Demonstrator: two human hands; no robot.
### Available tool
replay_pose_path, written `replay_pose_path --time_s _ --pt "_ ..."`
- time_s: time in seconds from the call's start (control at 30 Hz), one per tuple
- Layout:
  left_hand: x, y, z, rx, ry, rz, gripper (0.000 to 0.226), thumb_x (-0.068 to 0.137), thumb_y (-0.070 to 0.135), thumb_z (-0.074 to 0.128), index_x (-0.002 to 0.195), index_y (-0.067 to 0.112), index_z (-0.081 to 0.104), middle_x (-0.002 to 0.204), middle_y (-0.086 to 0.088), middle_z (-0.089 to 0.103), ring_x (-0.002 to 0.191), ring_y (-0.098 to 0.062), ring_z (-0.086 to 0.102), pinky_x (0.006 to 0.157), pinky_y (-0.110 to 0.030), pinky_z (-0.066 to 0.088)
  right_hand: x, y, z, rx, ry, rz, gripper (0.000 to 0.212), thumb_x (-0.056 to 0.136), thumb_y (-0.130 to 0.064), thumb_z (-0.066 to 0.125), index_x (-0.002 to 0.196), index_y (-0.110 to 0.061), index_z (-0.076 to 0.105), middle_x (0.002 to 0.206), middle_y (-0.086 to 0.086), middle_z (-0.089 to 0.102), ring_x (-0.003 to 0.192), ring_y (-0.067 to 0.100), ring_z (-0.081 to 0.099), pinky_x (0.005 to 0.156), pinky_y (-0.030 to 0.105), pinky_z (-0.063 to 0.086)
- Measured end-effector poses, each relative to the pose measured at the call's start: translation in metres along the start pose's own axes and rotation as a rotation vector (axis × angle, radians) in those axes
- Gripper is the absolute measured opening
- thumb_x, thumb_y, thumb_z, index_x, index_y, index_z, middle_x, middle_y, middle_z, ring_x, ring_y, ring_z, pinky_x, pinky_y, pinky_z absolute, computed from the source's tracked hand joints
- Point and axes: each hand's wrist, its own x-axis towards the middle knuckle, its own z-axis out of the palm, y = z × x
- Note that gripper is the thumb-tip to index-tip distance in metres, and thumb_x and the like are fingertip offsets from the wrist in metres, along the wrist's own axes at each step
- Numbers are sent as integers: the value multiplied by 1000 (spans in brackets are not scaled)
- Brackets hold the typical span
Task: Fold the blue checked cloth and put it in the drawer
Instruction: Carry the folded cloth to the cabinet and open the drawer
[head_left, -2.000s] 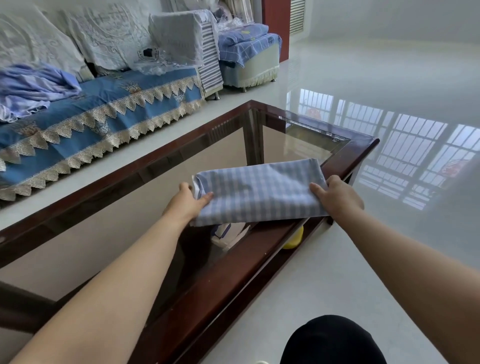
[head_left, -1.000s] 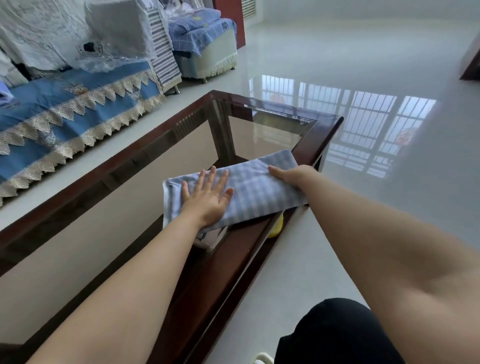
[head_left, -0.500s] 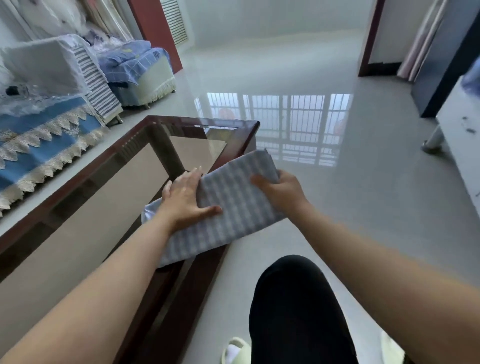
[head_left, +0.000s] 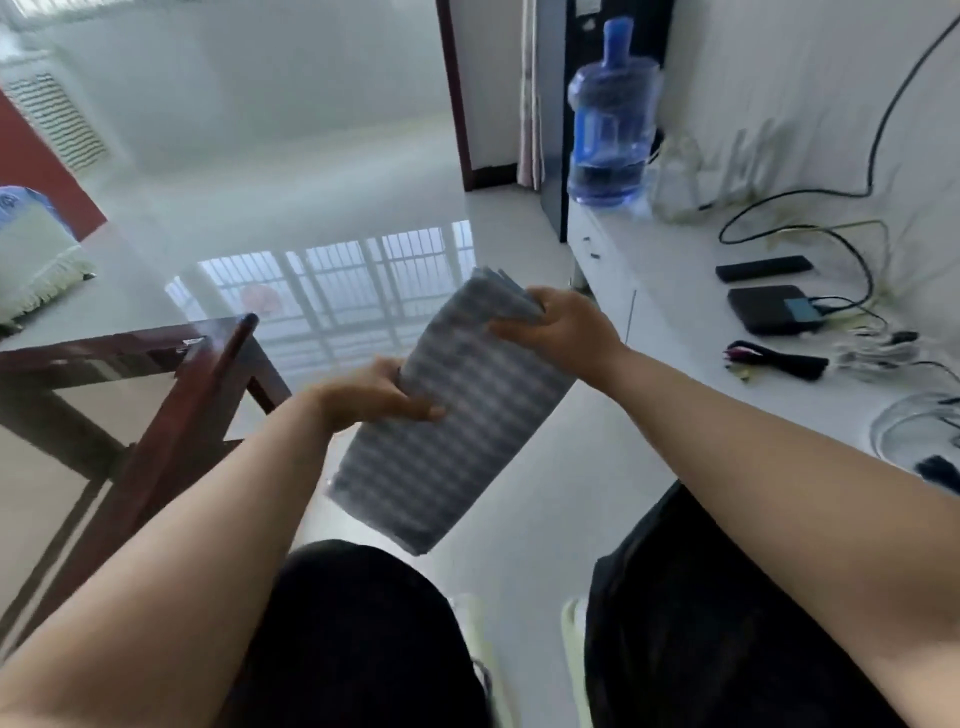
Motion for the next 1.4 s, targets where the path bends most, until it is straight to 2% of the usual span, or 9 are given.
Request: replay_pose_path --time_s 0.13,0.27,0.33,0.47,0.7,0.87,1.1,1.3,1.4 --pt "45 12 47 -77 22 -9 20 82 18 71 101 13 67 85 1 75 76 -13 72 62 -25 57 6 74 -27 15 72 251 36 75 -61 64 80 -26 58 79 -5 64 78 19 62 76 39 50" --pt "98 24 84 77 107 9 18 88 28 65 99 13 66 91 -6 70 83 -21 68 80 -35 56 7 146 -41 80 157 575 52 78 -55 66 112 -18 52 106 -1 59 104 22 56 91 38 45" --pt "120 30 92 153 177 18 14 88 27 62 91 13 64 85 -6 66 81 -22 63 80 -36 52 -1 179 -46 29 95 745 65 86 -46 60 136 -10 41 134 9 49 121 27 49 100 37 41" --pt "144 31 99 174 372 -33 16 90 27 55 91 13 61 87 -7 65 82 -25 61 73 -32 47 -7 216 -41 14 -118 999 62 92 -23 54 146 -9 26 140 9 38 120 28 46 97 38 49" --pt "148 15 94 373 577 -38 28 91 35 47 69 17 52 69 -3 58 70 -27 56 58 -30 36 -1 253 -26 -179 -169 1014 64 87 -19 44 148 -17 24 123 7 42 110 29 45 93 32 41" --pt "147 6 97 556 615 -29 34 91 39 44 65 17 48 67 -4 58 68 -30 58 54 -29 35 15 239 -21 -26 -169 1105 84 92 -17 49 151 -21 -10 158 10 13 134 33 34 101 43 45" --pt "148 5 94 607 655 42 33 91 37 44 68 15 50 67 -3 58 67 -29 55 54 -29 34 24 218 3 -45 -141 1087 65 93 -9 42 150 -7 10 151 10 29 119 26 44 96 30 45" --pt "148 4 94 589 671 61 31 89 35 42 65 14 47 66 -4 56 67 -31 54 51 -28 31 28 193 46 50 -152 987 42 89 -8 50 126 11 46 129 24 54 89 25 46 63 28 43" --pt "148 0 91 591 668 46 31 89 35 42 64 16 45 67 -3 56 67 -31 53 51 -28 30 28 184 62 142 -136 955 59 85 -8 51 140 2 32 118 19 54 89 21 48 83 30 50"
